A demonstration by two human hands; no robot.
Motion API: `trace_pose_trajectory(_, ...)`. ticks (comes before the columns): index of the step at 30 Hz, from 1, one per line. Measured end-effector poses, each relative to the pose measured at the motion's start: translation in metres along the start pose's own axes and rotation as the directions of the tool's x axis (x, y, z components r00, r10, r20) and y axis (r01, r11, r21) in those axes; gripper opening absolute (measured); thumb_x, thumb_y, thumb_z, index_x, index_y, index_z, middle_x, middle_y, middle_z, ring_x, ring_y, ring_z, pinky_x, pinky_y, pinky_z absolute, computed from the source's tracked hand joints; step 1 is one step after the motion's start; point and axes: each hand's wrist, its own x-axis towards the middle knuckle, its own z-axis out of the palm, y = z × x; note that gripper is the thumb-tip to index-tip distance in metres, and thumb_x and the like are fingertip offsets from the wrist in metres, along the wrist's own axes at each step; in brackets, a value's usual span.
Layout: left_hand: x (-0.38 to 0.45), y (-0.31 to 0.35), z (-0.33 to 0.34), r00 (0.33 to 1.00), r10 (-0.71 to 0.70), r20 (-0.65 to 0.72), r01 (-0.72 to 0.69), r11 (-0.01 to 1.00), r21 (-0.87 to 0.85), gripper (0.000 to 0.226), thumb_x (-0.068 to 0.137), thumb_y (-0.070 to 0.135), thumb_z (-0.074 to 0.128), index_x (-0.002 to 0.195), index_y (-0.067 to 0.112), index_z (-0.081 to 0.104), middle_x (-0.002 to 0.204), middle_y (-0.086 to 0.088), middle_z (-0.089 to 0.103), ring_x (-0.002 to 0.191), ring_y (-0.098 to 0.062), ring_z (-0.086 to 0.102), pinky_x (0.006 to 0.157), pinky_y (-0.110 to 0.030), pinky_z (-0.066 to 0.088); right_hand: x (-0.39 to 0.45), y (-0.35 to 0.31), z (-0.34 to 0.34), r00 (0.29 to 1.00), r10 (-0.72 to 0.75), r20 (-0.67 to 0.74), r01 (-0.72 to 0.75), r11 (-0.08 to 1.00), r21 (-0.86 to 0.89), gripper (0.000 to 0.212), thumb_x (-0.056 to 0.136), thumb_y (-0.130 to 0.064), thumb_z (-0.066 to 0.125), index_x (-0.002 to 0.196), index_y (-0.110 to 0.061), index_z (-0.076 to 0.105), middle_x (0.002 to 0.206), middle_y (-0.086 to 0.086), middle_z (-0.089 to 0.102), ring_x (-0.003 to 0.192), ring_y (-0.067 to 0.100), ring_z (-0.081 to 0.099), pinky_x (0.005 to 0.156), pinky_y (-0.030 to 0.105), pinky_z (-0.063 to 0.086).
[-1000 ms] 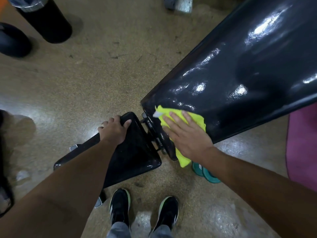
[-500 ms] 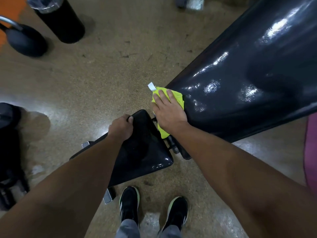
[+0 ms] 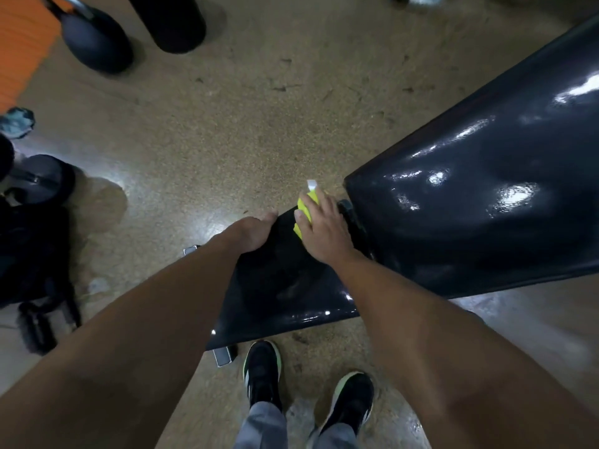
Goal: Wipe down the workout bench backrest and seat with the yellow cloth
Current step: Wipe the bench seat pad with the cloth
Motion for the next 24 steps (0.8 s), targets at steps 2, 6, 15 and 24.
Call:
trace_pose_trajectory(2,0.003,-0.005,-0.004,1.0,0.021,0.0,-0.021,1.0,-0.02,0.081,0.09,0.071,0.021,0.137,0.011,0.05,0.146,-0.015,0.042,0.132,-0.032,0.04,0.109,-0.043,0.026,0.009,-0.002,-0.002,0.998,0.065,-0.01,-0.065,0.998,0.003,0.057,0.108,-0.049,0.034,0.159,-0.023,0.033,0.171,0.011,0.012,0.155,0.035,0.012,0.122,0.056,0.023)
trace_pose_trajectory(6,0.008,-0.039,-0.017,1.0,0.026,0.007,-0.026,0.999,-0.037,0.07,0.091,0.067,0.03,0.126,0.014,0.061,0.135,-0.013,0.053,0.122,-0.031,0.05,0.105,-0.042,0.034,-0.01,-0.021,0.011,0.998,-0.068,0.019,0.07,0.986,-0.154,0.067,0.103,-0.058,0.019,0.158,-0.023,0.035,0.171,0.005,0.016,0.158,0.033,0.002,0.126,0.058,0.006)
trace_pose_trajectory(15,0.005,-0.074,-0.019,0.998,-0.033,-0.05,0.029,0.998,-0.063,0.057,0.086,0.057,0.045,0.106,0.008,0.067,0.115,-0.016,0.063,0.098,-0.03,0.057,0.084,-0.035,0.042,0.021,-0.035,0.015,0.998,0.055,-0.012,-0.056,0.969,-0.239,0.061,0.107,-0.056,0.018,0.152,-0.025,0.046,0.162,0.005,0.038,0.153,0.035,0.019,0.124,0.06,0.009)
trace_pose_trajectory(24,-0.013,-0.068,-0.025,0.987,-0.084,-0.135,0.068,0.991,-0.119,0.049,0.09,0.041,0.041,0.114,0.003,0.061,0.12,-0.02,0.058,0.108,-0.035,0.054,0.082,-0.035,0.038,0.001,-0.019,0.02,0.989,0.03,-0.142,-0.058,0.979,-0.194,0.066,0.102,-0.055,0.019,0.154,-0.022,0.044,0.168,0.009,0.024,0.156,0.034,0.016,0.125,0.058,0.012)
